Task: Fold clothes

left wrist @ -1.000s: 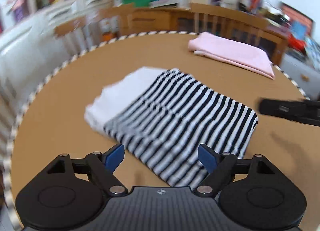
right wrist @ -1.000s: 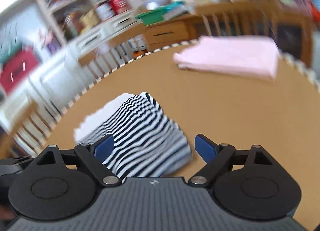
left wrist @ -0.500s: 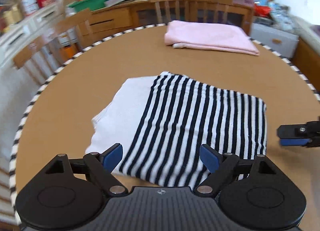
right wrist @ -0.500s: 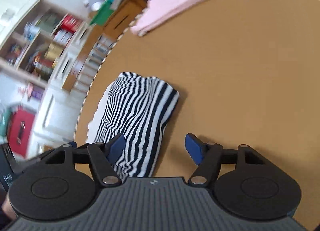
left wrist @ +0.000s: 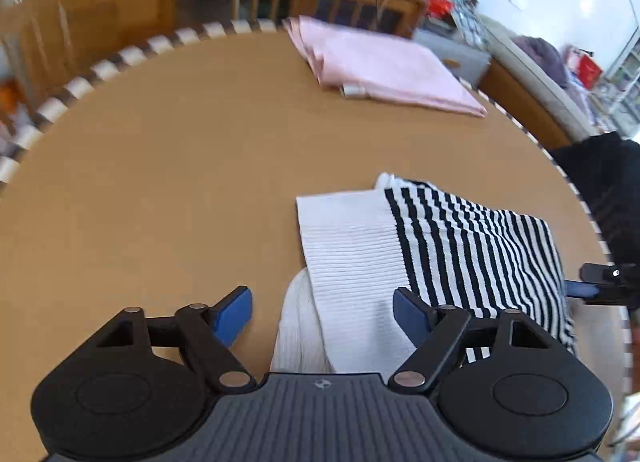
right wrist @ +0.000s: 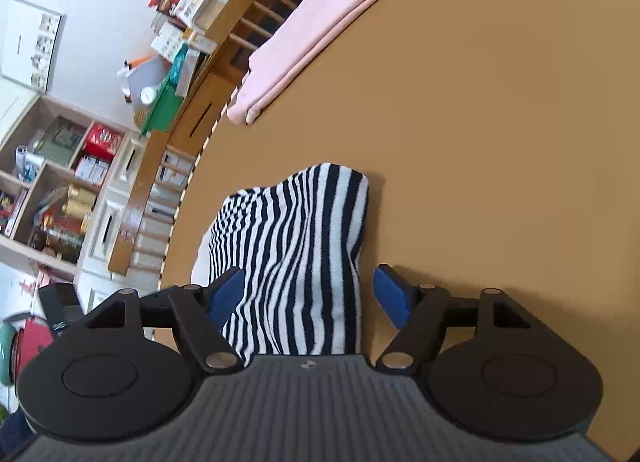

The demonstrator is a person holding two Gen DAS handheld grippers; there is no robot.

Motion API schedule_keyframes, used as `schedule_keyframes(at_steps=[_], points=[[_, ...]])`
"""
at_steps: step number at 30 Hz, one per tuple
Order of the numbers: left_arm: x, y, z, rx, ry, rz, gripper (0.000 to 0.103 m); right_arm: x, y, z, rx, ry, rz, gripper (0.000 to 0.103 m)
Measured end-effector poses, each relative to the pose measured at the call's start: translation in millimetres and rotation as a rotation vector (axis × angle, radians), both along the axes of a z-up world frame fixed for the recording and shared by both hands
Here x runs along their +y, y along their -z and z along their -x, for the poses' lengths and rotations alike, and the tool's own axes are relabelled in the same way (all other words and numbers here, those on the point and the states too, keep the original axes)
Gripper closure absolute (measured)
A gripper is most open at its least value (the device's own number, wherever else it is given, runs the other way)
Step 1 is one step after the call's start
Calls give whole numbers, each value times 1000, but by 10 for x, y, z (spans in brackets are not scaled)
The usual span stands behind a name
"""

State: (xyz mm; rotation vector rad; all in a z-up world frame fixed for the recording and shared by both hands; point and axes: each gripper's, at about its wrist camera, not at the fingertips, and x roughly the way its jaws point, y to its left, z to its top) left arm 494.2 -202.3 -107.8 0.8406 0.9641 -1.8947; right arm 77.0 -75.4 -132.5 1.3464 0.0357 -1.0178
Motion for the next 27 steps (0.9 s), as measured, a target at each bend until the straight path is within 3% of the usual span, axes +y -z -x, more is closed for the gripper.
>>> schedule_keyframes(at_steps=[4, 7, 13, 16, 19, 21, 23, 25, 27], points=[[-259, 111, -83, 124, 35, -95, 24, -97, 40, -38, -28, 35, -4, 30], [-359, 181, -133, 248, 36, -210, 24, -166, 78, -43, -64, 44, -9, 30], [-162, 305, -129, 331, 120, -346, 38, -171, 158, 16, -155, -4, -80, 35], [-99, 348, -141, 352, 139, -358, 45, -152, 196, 63, -201, -29, -124, 41], [-158, 409, -102, 388, 81, -383, 53, -235, 211, 52, -211, -45, -141, 45], [-138, 411, 9, 366, 93, -365, 61, -286, 196, 4, -195, -60, -137, 47], [-71, 375, 125, 311, 128, -322, 68, -281, 175, -40, -143, -69, -133, 57], [-16, 363, 172, 294, 101, -300, 70, -265, 153, -82, -83, -75, -129, 90], [28, 376, 174, 304, 36, -306, 79, -239, 151, -104, -51, -71, -127, 91]])
